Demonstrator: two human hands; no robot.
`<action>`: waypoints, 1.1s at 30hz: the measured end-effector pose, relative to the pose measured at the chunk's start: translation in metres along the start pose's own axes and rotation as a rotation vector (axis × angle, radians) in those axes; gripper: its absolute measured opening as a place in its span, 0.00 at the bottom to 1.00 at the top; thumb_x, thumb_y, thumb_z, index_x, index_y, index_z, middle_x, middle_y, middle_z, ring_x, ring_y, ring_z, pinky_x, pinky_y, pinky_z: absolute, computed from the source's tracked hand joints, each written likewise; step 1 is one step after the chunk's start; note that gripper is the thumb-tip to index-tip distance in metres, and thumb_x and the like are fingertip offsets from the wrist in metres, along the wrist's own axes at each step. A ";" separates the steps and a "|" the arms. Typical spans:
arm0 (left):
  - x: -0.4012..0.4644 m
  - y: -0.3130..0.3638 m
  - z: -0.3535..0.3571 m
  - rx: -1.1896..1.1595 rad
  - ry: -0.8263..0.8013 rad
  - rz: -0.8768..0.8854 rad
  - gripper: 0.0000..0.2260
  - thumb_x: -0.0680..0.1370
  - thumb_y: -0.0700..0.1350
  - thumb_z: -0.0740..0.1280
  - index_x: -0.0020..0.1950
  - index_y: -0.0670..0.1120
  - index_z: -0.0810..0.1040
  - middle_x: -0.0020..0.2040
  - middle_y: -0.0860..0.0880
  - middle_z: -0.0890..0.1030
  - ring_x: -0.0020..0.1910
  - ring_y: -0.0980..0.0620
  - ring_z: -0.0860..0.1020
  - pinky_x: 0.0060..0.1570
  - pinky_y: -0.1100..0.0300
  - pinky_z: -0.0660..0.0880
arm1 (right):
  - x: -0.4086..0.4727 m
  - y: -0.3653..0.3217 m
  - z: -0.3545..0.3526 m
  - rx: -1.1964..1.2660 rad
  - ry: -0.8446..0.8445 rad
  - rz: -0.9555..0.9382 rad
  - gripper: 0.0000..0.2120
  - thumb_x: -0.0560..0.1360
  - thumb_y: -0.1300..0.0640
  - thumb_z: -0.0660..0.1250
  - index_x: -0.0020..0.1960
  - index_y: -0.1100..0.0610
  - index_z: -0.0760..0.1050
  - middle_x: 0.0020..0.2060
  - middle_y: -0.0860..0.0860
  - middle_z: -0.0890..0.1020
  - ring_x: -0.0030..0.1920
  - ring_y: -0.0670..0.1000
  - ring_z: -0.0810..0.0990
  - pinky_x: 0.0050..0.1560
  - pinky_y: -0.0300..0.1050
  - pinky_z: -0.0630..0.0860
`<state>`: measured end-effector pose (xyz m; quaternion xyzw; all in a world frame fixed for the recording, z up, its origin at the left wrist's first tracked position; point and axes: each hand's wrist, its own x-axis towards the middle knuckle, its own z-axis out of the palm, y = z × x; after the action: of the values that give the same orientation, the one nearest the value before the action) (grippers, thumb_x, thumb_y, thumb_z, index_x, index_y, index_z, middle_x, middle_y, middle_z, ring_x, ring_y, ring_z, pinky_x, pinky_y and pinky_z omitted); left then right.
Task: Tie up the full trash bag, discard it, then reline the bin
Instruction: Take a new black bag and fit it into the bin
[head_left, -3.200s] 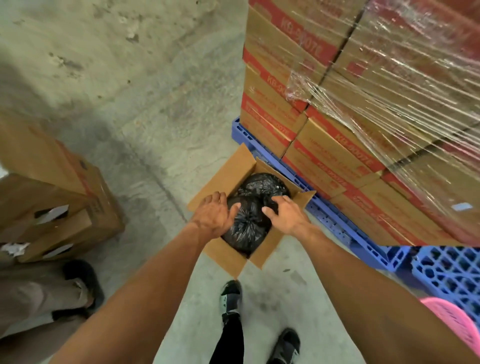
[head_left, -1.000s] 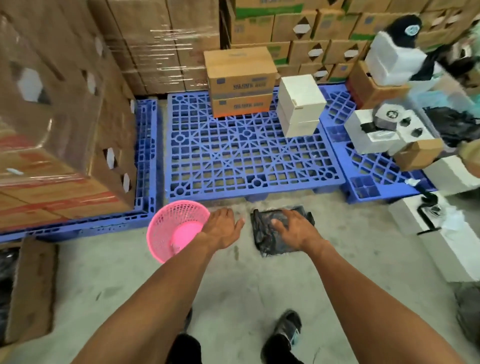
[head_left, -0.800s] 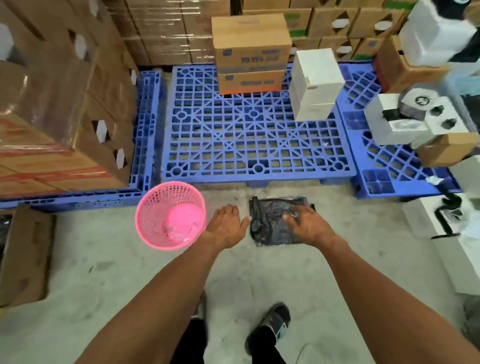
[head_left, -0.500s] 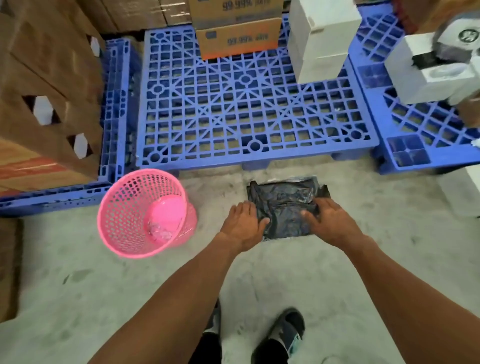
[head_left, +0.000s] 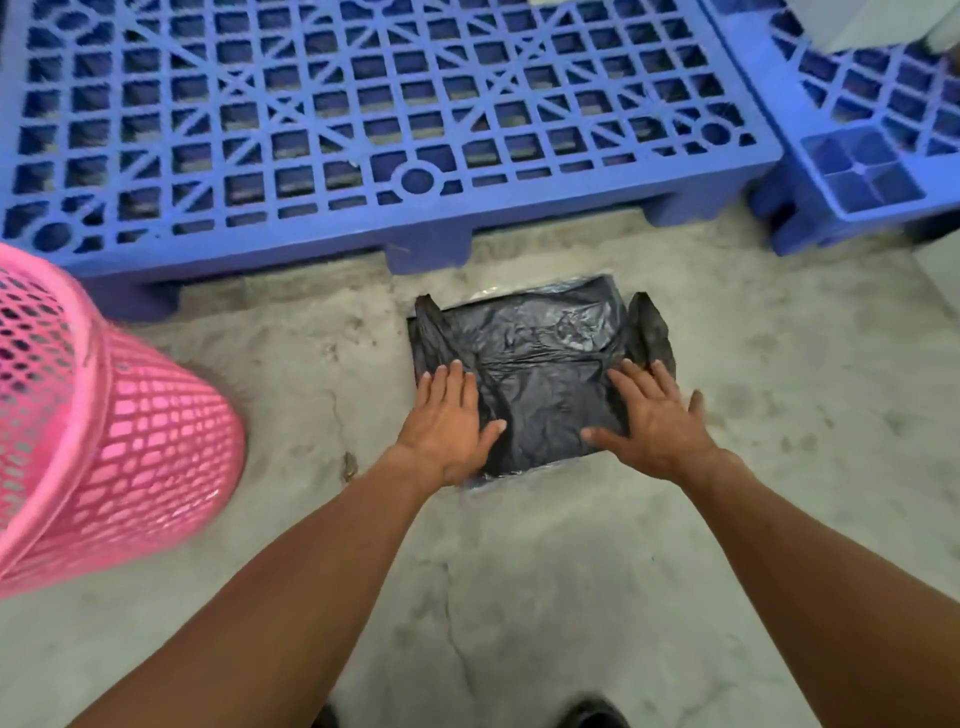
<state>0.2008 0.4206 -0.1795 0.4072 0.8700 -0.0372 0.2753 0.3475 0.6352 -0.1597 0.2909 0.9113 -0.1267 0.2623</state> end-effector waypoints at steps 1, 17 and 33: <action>0.013 -0.002 0.010 0.014 0.031 0.008 0.37 0.81 0.64 0.47 0.81 0.39 0.46 0.81 0.39 0.46 0.80 0.40 0.45 0.77 0.42 0.43 | 0.011 0.003 0.009 -0.010 0.006 -0.001 0.47 0.71 0.27 0.59 0.81 0.46 0.47 0.81 0.43 0.45 0.80 0.53 0.37 0.73 0.73 0.46; 0.127 -0.026 0.066 0.039 0.072 0.120 0.50 0.71 0.72 0.64 0.81 0.54 0.41 0.81 0.41 0.38 0.79 0.38 0.41 0.76 0.40 0.48 | 0.127 0.009 0.062 -0.121 -0.049 -0.072 0.53 0.65 0.25 0.67 0.76 0.31 0.35 0.80 0.43 0.38 0.80 0.59 0.43 0.75 0.69 0.53; 0.090 -0.049 0.010 0.072 0.256 0.194 0.25 0.77 0.53 0.70 0.72 0.46 0.72 0.64 0.46 0.78 0.66 0.44 0.74 0.58 0.50 0.74 | 0.088 -0.027 0.024 -0.252 0.286 -0.139 0.26 0.78 0.41 0.65 0.75 0.36 0.64 0.58 0.53 0.83 0.57 0.56 0.82 0.50 0.48 0.77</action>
<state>0.1229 0.4467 -0.2420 0.5005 0.8527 0.0108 0.1496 0.2805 0.6448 -0.2261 0.2073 0.9658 0.0130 0.1552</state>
